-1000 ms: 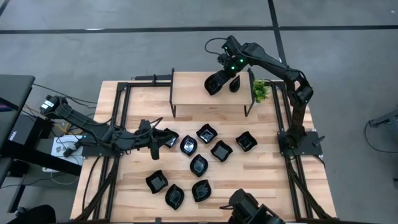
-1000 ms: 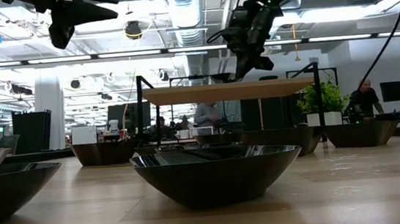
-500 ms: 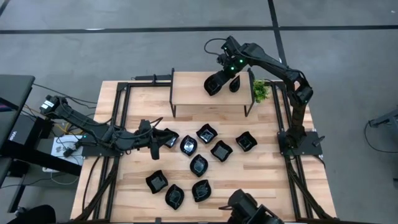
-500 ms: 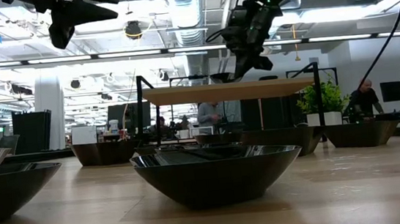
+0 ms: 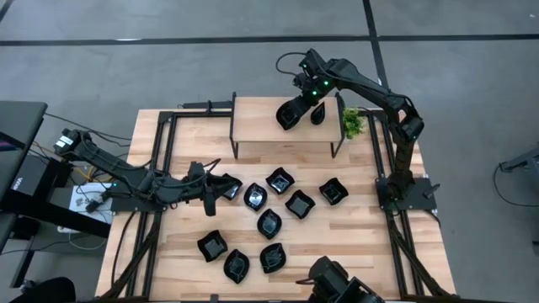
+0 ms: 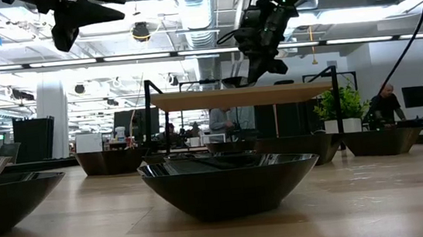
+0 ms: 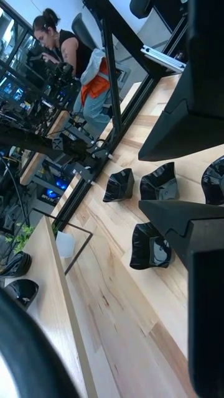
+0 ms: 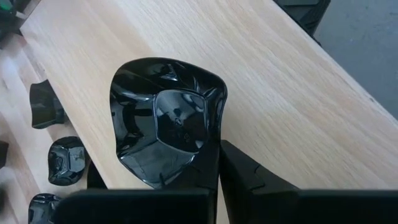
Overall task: Pick & Place Mini shaped plates
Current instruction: Put the black leaf shaped plate on the shelf
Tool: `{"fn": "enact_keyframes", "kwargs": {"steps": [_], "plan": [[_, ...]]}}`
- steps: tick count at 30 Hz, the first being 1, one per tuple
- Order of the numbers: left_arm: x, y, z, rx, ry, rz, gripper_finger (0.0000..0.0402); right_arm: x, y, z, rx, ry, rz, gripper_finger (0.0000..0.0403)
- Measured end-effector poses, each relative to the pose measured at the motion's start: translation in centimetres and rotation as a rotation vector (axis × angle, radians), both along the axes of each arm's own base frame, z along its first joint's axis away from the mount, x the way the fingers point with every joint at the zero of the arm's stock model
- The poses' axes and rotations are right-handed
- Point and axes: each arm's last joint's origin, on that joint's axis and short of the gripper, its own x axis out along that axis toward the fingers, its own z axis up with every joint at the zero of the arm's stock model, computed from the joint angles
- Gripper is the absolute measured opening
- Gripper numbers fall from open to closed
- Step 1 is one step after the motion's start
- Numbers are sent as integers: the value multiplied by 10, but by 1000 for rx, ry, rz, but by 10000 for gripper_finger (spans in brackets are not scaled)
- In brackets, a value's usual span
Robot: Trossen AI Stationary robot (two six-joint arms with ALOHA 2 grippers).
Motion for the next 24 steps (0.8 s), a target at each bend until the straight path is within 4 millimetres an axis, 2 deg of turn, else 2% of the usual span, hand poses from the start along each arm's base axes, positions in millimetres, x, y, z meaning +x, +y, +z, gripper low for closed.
{"fn": "enact_keyframes", "kwargs": {"steps": [17,24], "plan": [[0,0,0,-3,-4,-4,113,-1,-1,0,7,-2,-8,16],[0,0,1,-5,-4,-11,113,-1,-1,0,6,-2,-8,59]]}}
